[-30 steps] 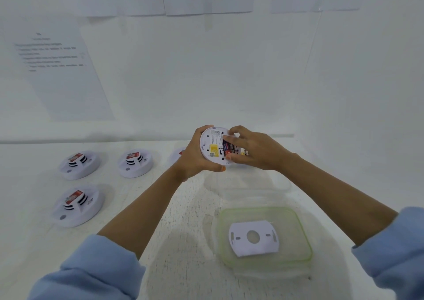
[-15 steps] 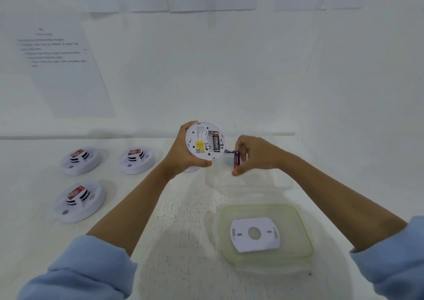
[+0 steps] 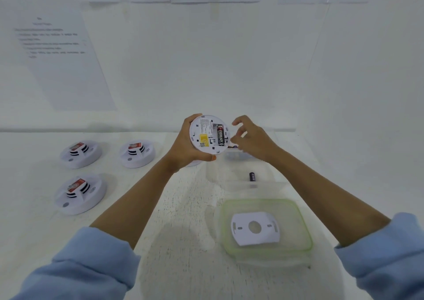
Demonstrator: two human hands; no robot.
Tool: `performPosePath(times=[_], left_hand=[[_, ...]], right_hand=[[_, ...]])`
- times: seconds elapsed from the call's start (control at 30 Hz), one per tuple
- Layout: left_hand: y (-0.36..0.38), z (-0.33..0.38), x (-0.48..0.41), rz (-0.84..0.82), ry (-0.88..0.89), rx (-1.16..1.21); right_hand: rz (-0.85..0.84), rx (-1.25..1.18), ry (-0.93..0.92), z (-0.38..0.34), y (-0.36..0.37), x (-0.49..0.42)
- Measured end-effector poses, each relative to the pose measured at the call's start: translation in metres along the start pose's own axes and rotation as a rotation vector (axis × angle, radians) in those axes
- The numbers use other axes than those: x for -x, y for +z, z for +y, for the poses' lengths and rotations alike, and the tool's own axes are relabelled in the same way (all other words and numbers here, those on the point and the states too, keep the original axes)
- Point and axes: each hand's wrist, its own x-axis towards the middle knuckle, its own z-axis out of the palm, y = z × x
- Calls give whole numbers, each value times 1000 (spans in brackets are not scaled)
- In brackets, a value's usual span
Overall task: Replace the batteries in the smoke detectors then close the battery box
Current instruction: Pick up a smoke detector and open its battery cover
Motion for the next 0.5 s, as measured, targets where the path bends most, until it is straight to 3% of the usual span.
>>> performPosePath(times=[0.27, 0.5], left_hand=[[17, 2, -3, -22, 3, 59], [24, 5, -7, -35, 17, 99]], right_hand=[[202, 166, -138, -15, 15, -3], [271, 185, -98, -15, 14, -11]])
